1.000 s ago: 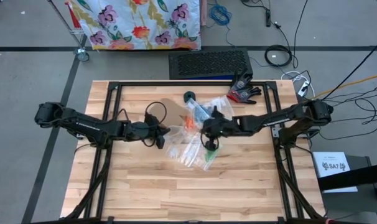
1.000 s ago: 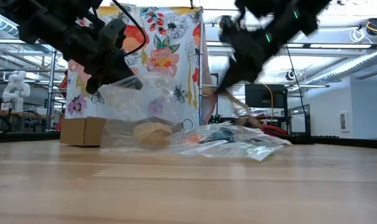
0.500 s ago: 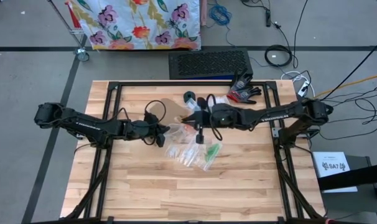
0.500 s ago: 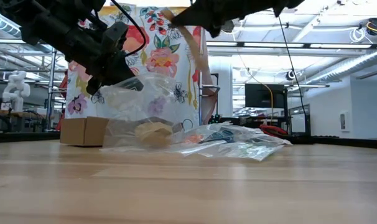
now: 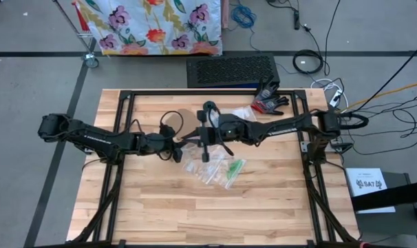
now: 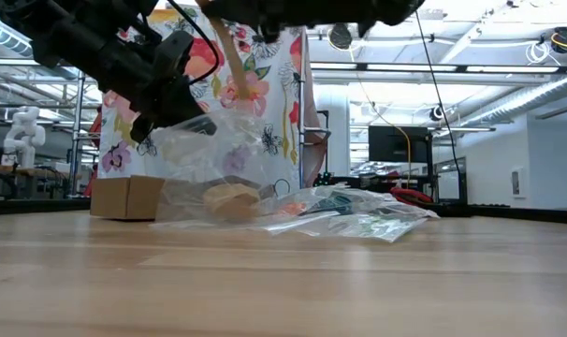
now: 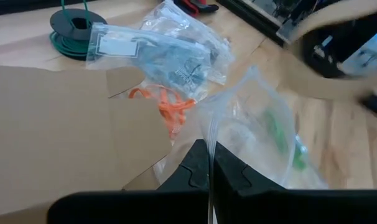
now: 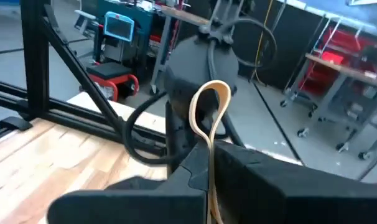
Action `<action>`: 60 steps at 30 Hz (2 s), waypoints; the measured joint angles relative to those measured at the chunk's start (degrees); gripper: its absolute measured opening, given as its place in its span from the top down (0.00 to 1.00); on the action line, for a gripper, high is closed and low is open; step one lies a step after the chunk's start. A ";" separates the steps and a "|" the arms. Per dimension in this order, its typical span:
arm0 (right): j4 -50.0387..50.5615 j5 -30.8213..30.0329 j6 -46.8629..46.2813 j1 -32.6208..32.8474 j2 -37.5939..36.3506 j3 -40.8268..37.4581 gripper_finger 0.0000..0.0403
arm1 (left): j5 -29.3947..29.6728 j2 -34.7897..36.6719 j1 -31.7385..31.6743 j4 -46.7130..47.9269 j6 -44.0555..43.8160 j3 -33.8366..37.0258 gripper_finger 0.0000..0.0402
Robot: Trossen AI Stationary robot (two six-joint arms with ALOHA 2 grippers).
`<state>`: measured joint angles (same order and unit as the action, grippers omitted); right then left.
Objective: Sort rubber bands
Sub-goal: Put the brown rubber band into the transparent zip bag
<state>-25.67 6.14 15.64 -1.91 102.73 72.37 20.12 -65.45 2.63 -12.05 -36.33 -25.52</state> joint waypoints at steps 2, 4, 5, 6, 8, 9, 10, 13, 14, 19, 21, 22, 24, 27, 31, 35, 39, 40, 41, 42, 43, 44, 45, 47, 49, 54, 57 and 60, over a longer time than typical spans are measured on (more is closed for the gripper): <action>-0.12 0.51 1.34 0.00 1.21 1.79 1.00 | -0.06 -0.02 -0.04 -0.66 -0.91 0.00 1.00; -0.74 2.41 1.51 -0.02 2.48 2.74 1.00 | -0.31 -0.02 -0.04 -2.22 -0.89 0.00 1.00; -1.27 3.40 1.58 -0.02 2.95 2.76 1.00 | -0.33 -0.02 -0.04 -2.77 -0.88 0.00 1.00; -2.20 4.23 1.58 -0.02 3.51 2.76 1.00 | -0.35 -0.02 -0.04 -3.61 -0.86 0.00 1.00; -2.86 4.58 1.86 -0.02 4.31 2.78 1.00 | -0.49 -0.02 -0.04 -5.17 -0.86 0.00 1.00; -2.92 4.40 2.40 -0.02 4.73 2.78 1.00 | -1.09 -0.02 -0.04 -5.95 -0.82 0.00 1.00; -2.99 3.92 2.89 -0.02 5.06 2.78 1.00 | -1.64 -0.02 -0.04 -6.12 -0.80 0.00 1.00; -3.00 0.35 4.79 0.00 5.47 2.76 1.00 | -2.08 -0.02 -0.04 -5.44 -0.77 0.00 1.00; -3.16 -1.07 5.70 0.00 5.47 2.76 1.00 | -2.08 -0.02 -0.04 -5.13 -0.79 0.00 1.00; -4.50 -3.33 7.43 -0.32 5.47 2.76 1.00 | -2.08 -0.02 -0.04 -4.08 -0.79 0.00 1.00; -5.36 -3.33 7.56 -0.58 5.45 2.78 1.00 | -2.08 -0.02 -0.04 -3.64 -0.79 0.00 1.00; -5.77 -3.31 7.59 -0.72 5.47 2.78 1.00 | -2.08 -0.02 -0.04 -3.41 -0.80 0.00 1.00; -6.36 -3.33 7.59 -1.08 5.46 2.77 1.00 | -2.08 -0.02 -0.04 -3.19 -0.79 0.00 1.00; -4.78 -3.61 7.59 -1.48 5.43 2.78 1.00 | -2.06 -0.02 -0.04 -3.26 -0.86 0.00 1.00; 1.29 -6.42 7.50 -1.46 5.43 2.76 1.00 | -2.08 -0.02 -0.04 -3.71 -0.88 0.00 1.00; 3.67 -6.27 6.07 -0.90 5.43 2.76 1.00 | -2.10 -0.02 -0.30 -4.35 -0.90 0.00 1.00; 8.72 -6.27 5.10 0.48 5.43 2.76 1.00 | -2.14 -0.02 -1.17 -4.52 -1.95 0.00 1.00; 10.30 -6.73 4.60 0.84 5.43 2.76 1.00 | -2.15 -0.02 -1.40 -4.51 -2.20 0.00 1.00; 12.22 -8.14 4.13 1.22 5.43 2.76 1.00 | -2.46 -0.01 -1.57 -4.52 -2.24 0.00 1.00; 14.17 -10.53 3.67 1.58 5.43 2.76 1.00 | -3.03 0.00 -1.75 -4.52 -2.26 0.00 1.00; 16.03 -13.36 3.20 1.96 5.43 2.76 1.00 | -3.88 0.00 -1.93 -4.50 -2.28 0.00 1.00; 17.67 -16.37 2.81 2.28 5.43 2.76 1.00 | -4.28 -0.01 -1.97 -4.52 -2.28 0.00 1.00; 18.99 -18.92 2.47 2.50 5.43 2.76 1.00 | -4.45 0.00 -1.97 -4.52 -2.28 0.00 1.00; 21.62 -21.32 1.16 2.56 5.43 2.76 1.00 | -4.61 0.00 -1.97 -4.54 -2.30 0.00 1.00; 24.13 -20.96 -0.75 2.30 5.43 2.76 1.00 | -4.89 0.00 -1.93 -4.88 -2.31 0.00 1.00; 28.98 -20.41 -5.27 0.72 5.63 2.76 1.00 | -6.93 0.04 -1.92 -8.55 -1.93 -0.02 1.00; 28.03 -14.33 -4.00 0.10 5.71 2.76 1.00 | -7.17 0.04 -1.90 -8.88 -1.97 -0.02 1.00; 25.87 -22.49 -3.18 0.64 5.71 2.76 1.00 | -8.43 0.04 -1.91 -9.26 -2.21 -0.02 1.00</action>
<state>0.20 -16.35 12.46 -1.27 108.44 75.13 11.69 -65.41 0.72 -21.31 -38.54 -25.54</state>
